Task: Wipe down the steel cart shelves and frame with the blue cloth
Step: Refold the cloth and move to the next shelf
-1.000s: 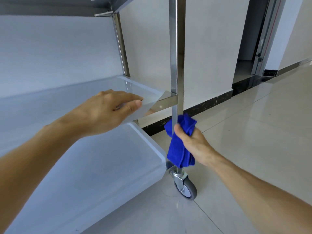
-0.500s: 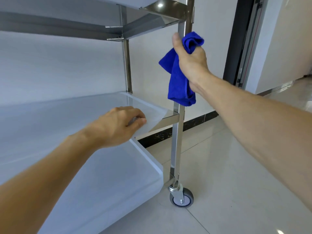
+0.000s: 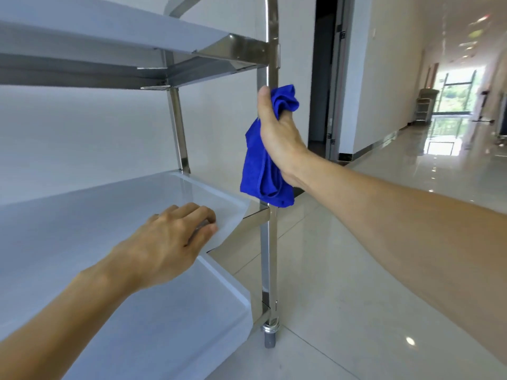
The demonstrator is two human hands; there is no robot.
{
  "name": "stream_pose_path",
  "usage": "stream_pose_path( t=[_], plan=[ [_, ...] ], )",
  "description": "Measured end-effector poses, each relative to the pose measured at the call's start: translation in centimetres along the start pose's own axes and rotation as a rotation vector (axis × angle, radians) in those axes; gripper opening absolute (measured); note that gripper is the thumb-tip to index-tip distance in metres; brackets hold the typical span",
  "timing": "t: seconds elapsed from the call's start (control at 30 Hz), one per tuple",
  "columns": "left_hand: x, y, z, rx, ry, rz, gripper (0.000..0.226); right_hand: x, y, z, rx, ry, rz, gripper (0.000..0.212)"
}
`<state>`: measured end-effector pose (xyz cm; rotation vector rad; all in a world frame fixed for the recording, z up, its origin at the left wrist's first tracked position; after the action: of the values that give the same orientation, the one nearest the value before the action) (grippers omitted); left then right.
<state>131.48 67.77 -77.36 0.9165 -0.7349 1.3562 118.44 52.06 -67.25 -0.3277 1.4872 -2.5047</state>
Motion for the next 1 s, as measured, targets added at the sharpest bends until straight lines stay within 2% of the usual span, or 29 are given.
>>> stream_pose_path(
  t=[0.1,0.23,0.33,0.43,0.53,0.63,0.73,0.83,1.0],
  plan=[
    [0.1,0.8,-0.8,-0.036,-0.023,-0.010,0.054,0.8,-1.4,-0.9,0.017,0.081,0.035,0.060],
    [0.9,1.8,-1.4,-0.047,-0.030,-0.017,0.054,2.1,-6.0,-0.2,0.027,0.148,0.065,0.065],
    [1.3,2.2,-2.1,-0.035,-0.031,-0.005,0.052,2.1,-8.6,0.7,0.059,0.183,-0.048,0.065],
    [2.0,2.4,-2.7,-0.002,-0.001,-0.021,0.054,2.6,-9.7,0.8,0.076,0.216,-0.119,0.058],
    [2.6,2.9,-2.9,0.032,0.035,-0.026,0.050,3.5,-10.0,1.1,0.102,0.170,-0.080,0.040],
    [3.8,3.9,-3.5,0.073,0.058,-0.036,0.042,3.9,-9.7,0.5,0.124,0.125,-0.043,0.037],
    [6.0,5.6,-4.5,0.136,0.162,-0.050,0.037,4.0,-9.8,-0.6,0.138,0.108,-0.006,0.038],
    [9.3,8.6,-5.4,0.236,0.288,-0.021,0.021,4.7,-10.4,-1.6,0.134,0.051,-0.016,0.040],
    [16.9,15.2,-6.8,0.369,0.465,0.076,0.018,6.7,-11.9,-4.7,0.142,-0.046,0.004,0.043]
  ],
)
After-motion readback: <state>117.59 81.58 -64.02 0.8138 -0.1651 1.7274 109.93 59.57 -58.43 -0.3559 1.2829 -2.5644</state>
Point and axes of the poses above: each hand's wrist, its own z-axis towards the middle knuckle, its own x-axis out of the back of the hand, y = z × x, the point moved 5 cm from there along z, towards the middle knuckle, and after that the axes turned 4 degrees about y, right-handed, at the moved point
